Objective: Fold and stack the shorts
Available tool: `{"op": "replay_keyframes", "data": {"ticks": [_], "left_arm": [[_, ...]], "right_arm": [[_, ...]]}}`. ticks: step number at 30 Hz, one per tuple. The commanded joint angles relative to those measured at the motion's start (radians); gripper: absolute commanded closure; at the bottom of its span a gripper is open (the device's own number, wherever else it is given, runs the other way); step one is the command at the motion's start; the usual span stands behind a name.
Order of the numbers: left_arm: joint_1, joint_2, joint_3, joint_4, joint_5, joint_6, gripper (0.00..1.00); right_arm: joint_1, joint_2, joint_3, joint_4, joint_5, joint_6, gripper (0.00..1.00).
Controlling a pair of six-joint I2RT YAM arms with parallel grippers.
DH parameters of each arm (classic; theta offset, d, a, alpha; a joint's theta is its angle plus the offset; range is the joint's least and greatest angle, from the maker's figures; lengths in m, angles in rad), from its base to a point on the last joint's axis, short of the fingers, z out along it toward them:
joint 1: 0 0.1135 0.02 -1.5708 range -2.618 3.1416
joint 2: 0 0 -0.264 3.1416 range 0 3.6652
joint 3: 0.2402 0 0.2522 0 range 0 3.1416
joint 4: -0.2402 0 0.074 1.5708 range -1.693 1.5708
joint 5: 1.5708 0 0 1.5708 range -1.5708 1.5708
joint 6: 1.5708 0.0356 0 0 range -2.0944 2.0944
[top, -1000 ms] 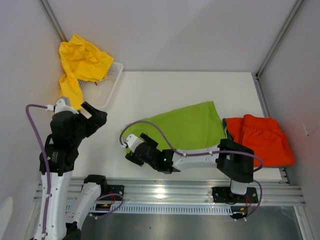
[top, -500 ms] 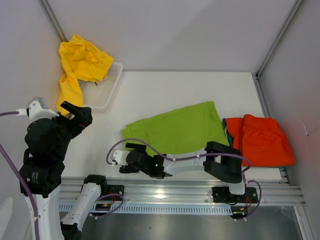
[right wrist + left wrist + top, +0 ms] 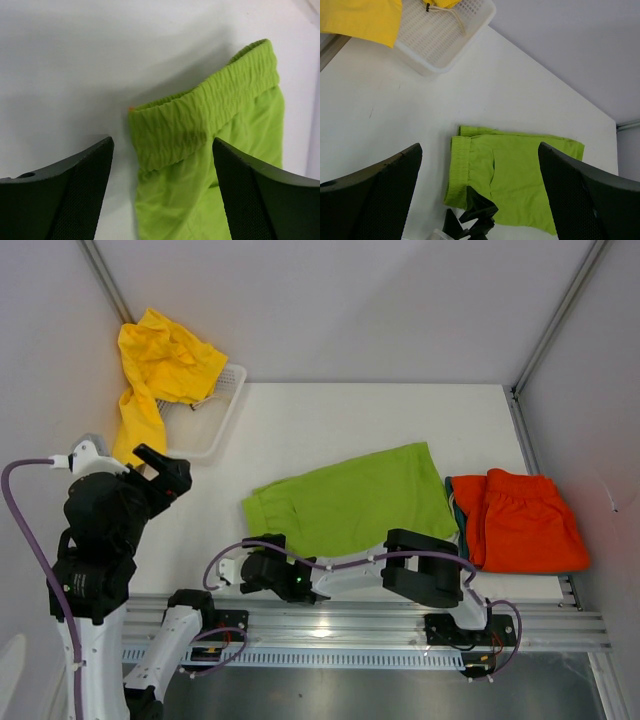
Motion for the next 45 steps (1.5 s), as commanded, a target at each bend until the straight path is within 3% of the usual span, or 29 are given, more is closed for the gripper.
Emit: {"op": "replay_keyframes", "data": {"ticks": [1, 11, 16, 20, 31, 45], "left_arm": [[0.006, 0.003, -0.006, 0.027, 0.021, 0.03, 0.01], [0.008, 0.003, -0.017, 0.032, 0.025, 0.043, 0.01], [0.006, -0.004, -0.044, 0.041, 0.03, 0.045, 0.01], [0.008, -0.001, -0.09, 0.07, 0.054, 0.045, 0.01], [0.008, 0.007, -0.42, 0.247, 0.234, -0.018, 0.01], [0.006, 0.091, -0.681, 0.518, 0.432, -0.141, 0.01]], "right_arm": [[0.009, 0.057, 0.042, 0.022, 0.14, -0.097, 0.19], [-0.002, 0.16, 0.065, 0.042, 0.202, -0.151, 0.36], [-0.016, 0.17, 0.045, 0.084, 0.21, -0.119, 0.7], [-0.022, 0.121, -0.025, 0.277, 0.247, -0.092, 1.0], [-0.064, -0.045, -0.255, 0.576, 0.27, 0.178, 1.0], [-0.134, -0.148, -0.381, 0.651, 0.208, 0.52, 1.0]]}}
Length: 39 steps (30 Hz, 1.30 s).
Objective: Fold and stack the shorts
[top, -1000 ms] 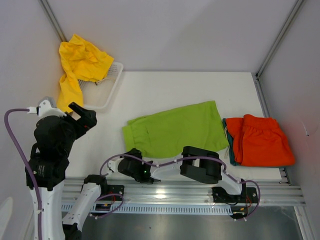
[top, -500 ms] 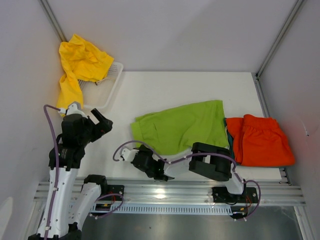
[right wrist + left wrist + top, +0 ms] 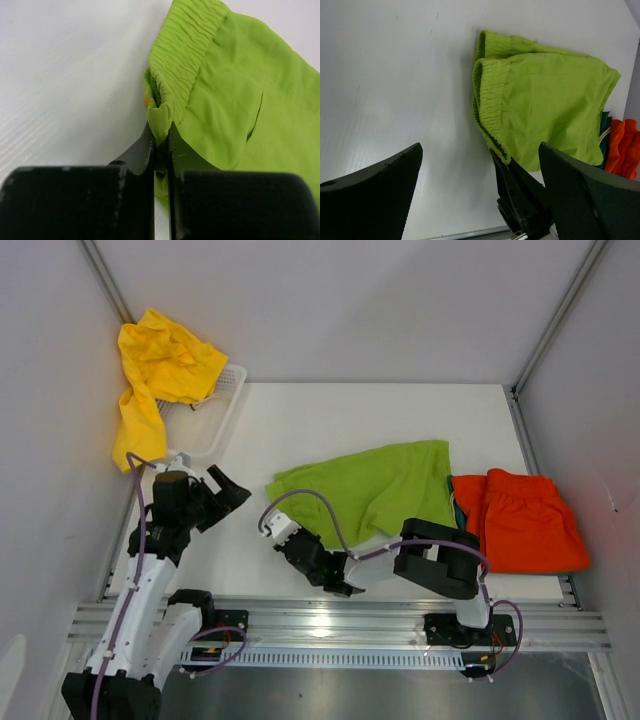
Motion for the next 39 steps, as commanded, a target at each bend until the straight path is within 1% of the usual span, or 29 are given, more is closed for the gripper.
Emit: {"op": "replay_keyframes", "data": {"ticks": [1, 2, 4, 7, 8, 9, 12, 13, 18, 21, 27, 39], "left_arm": [[0.005, 0.026, -0.085, 0.141, 0.101, -0.076, 0.01], [0.002, 0.032, -0.097, 0.186, 0.122, -0.085, 0.01], [-0.007, 0.058, -0.122, 0.223, 0.13, -0.104, 0.01], [-0.036, 0.081, -0.166, 0.279, 0.118, -0.156, 0.01], [-0.045, 0.085, -0.203, 0.306, 0.125, -0.194, 0.01], [-0.048, 0.088, -0.22, 0.381, 0.154, -0.216, 0.01], [-0.071, 0.13, -0.268, 0.467, 0.185, -0.302, 0.01], [-0.081, 0.167, -0.269, 0.516, 0.188, -0.312, 0.01], [-0.139, 0.291, -0.228, 0.562, 0.19, -0.342, 0.01], [-0.157, 0.362, -0.24, 0.644, 0.21, -0.372, 0.01], [-0.177, 0.508, -0.234, 0.756, 0.256, -0.405, 0.01], [-0.214, 0.739, -0.199, 0.978, 0.343, -0.486, 0.01]], "right_arm": [[-0.027, -0.067, -0.047, 0.117, 0.001, 0.149, 1.0], [-0.03, -0.07, -0.053, 0.125, 0.0, 0.156, 1.0], [-0.034, -0.073, -0.062, 0.139, -0.002, 0.166, 1.0], [-0.036, -0.074, -0.067, 0.156, -0.005, 0.158, 1.0], [-0.036, -0.074, -0.067, 0.159, -0.006, 0.156, 1.0], [-0.036, -0.076, -0.07, 0.164, -0.008, 0.155, 1.0], [-0.037, -0.078, -0.078, 0.183, -0.013, 0.149, 1.0], [-0.037, -0.078, -0.084, 0.187, -0.02, 0.143, 1.0], [-0.042, -0.084, -0.091, 0.202, -0.029, 0.133, 1.0], [-0.042, -0.082, -0.093, 0.208, -0.039, 0.13, 1.0], [-0.042, -0.081, -0.095, 0.217, -0.049, 0.123, 1.0], [-0.039, -0.101, -0.122, 0.248, -0.077, 0.113, 1.0]]}}
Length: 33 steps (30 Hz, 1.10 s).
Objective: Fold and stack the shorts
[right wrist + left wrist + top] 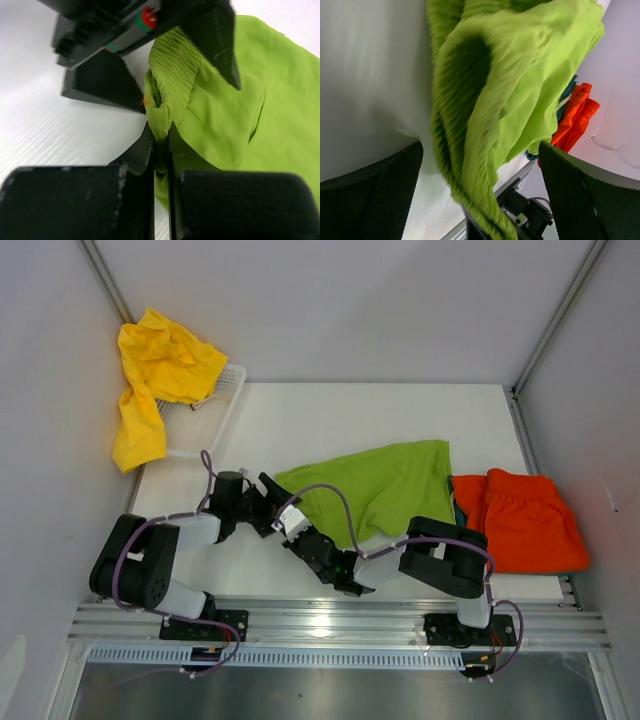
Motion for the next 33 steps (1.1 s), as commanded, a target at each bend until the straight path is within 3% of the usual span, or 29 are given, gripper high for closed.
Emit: {"op": "replay_keyframes", "data": {"ticks": [1, 4, 11, 15, 19, 24, 27, 29, 30, 32, 33], "left_arm": [[-0.016, 0.06, 0.046, 0.142, 0.044, -0.047, 0.02], [-0.019, 0.099, 0.037, 0.229, 0.038, -0.085, 0.08], [-0.019, 0.128, 0.039, 0.3, 0.043, -0.099, 0.32], [-0.019, 0.11, 0.039, 0.278, 0.037, -0.075, 0.33], [-0.019, 0.068, 0.066, 0.197, 0.034, -0.026, 0.24], [-0.013, -0.025, 0.04, 0.16, 0.011, -0.012, 0.23], [-0.011, -0.033, 0.028, 0.186, 0.012, -0.026, 0.32], [-0.011, -0.002, 0.031, 0.205, 0.035, -0.027, 0.43], [-0.011, 0.015, 0.032, 0.244, 0.046, -0.032, 0.54], [-0.011, 0.065, 0.023, 0.3, 0.076, -0.061, 0.65], [-0.011, 0.082, 0.017, 0.326, 0.081, -0.072, 0.77]], "right_arm": [[-0.001, -0.054, -0.016, 0.089, -0.004, 0.01, 1.0], [0.008, -0.053, -0.016, 0.09, -0.003, -0.001, 1.0], [0.021, -0.047, -0.015, 0.094, 0.008, -0.015, 1.0], [0.021, -0.038, -0.007, 0.084, 0.023, -0.015, 1.0], [0.021, -0.034, 0.001, 0.071, 0.04, -0.012, 1.0], [0.019, -0.034, -0.004, 0.074, 0.048, 0.001, 1.0], [0.019, -0.042, -0.015, 0.086, 0.042, 0.005, 1.0], [0.021, -0.042, -0.016, 0.089, 0.043, 0.005, 1.0], [0.021, -0.042, -0.018, 0.09, 0.042, 0.007, 1.0], [0.022, -0.045, -0.016, 0.09, 0.037, 0.007, 1.0], [0.024, -0.044, -0.018, 0.089, 0.036, 0.005, 1.0]]}}
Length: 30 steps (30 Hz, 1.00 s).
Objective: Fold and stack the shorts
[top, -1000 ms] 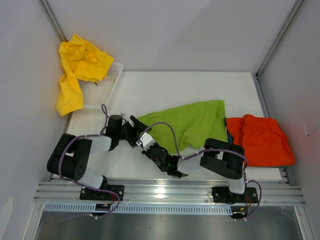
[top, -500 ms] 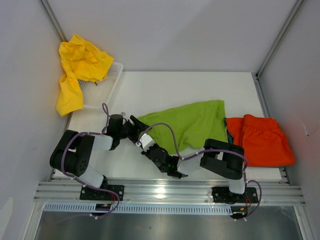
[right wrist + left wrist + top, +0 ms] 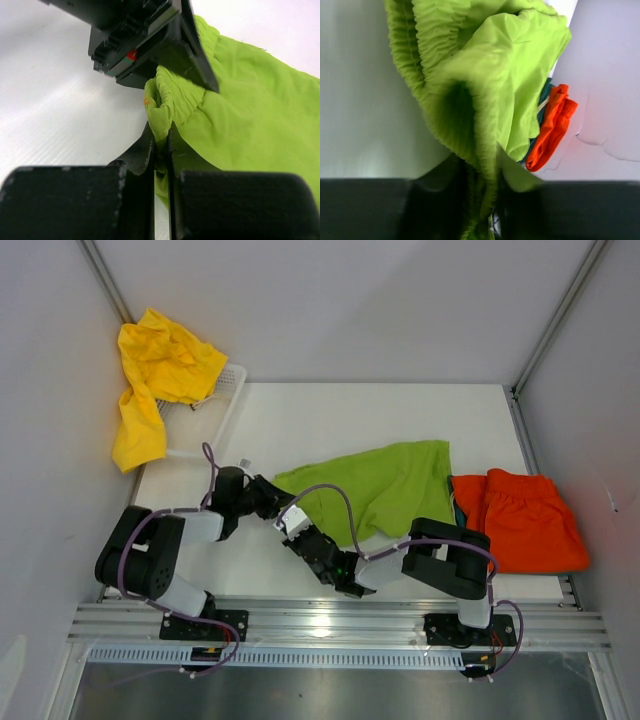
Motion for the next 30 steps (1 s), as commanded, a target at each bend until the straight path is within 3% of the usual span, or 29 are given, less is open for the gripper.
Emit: {"op": "replay_keyframes", "data": {"ticks": [1, 2, 3, 5, 6, 7, 8, 10, 12, 18, 22, 24, 27, 30], "left_arm": [[-0.002, 0.061, -0.01, 0.201, 0.066, -0.043, 0.81], [-0.002, 0.07, -0.01, 0.215, 0.069, -0.05, 0.85], [-0.002, 0.076, -0.01, 0.224, 0.071, -0.052, 0.94], [0.0, 0.085, -0.004, 0.228, 0.071, -0.046, 1.0], [0.0, 0.087, 0.001, 0.217, 0.072, -0.037, 1.0], [-0.002, 0.089, 0.022, 0.185, 0.075, -0.012, 1.0], [0.0, 0.09, 0.03, 0.168, 0.077, -0.001, 1.0], [0.006, 0.096, 0.048, 0.137, 0.1, 0.035, 1.0], [0.021, 0.101, 0.071, 0.091, 0.11, 0.064, 1.0], [0.09, 0.064, 0.14, -0.141, 0.12, 0.233, 1.0], [0.168, 0.023, 0.238, -0.401, 0.06, 0.429, 1.0], [0.187, 0.001, 0.278, -0.525, -0.007, 0.488, 1.0], [0.189, -0.034, 0.292, -0.579, -0.081, 0.514, 1.0], [0.189, -0.049, 0.315, -0.627, -0.112, 0.526, 1.0]], "right_arm": [[0.008, -0.023, -0.004, 0.017, 0.002, 0.027, 1.0], [0.008, -0.02, -0.001, 0.014, 0.0, 0.026, 1.0], [0.008, -0.018, 0.002, 0.006, -0.001, 0.026, 1.0], [0.008, -0.018, 0.011, -0.012, -0.026, 0.024, 1.0], [0.008, -0.02, 0.016, -0.035, -0.035, 0.026, 0.94], [0.01, -0.023, 0.014, -0.038, -0.059, 0.024, 0.69], [0.011, -0.042, 0.01, -0.043, -0.07, 0.027, 0.59], [0.017, -0.084, -0.003, -0.086, -0.118, 0.042, 0.48], [0.013, -0.177, -0.018, -0.161, -0.18, 0.104, 0.48], [-0.067, -0.409, -0.108, -0.277, -0.28, 0.293, 0.58], [-0.247, -0.467, -0.086, -0.435, -0.385, 0.433, 0.79], [-0.304, -0.46, -0.07, -0.509, -0.438, 0.476, 0.84], [-0.412, -0.391, -0.026, -0.554, -0.55, 0.515, 0.98], [-0.495, -0.293, 0.014, -0.532, -0.711, 0.572, 1.0]]}}
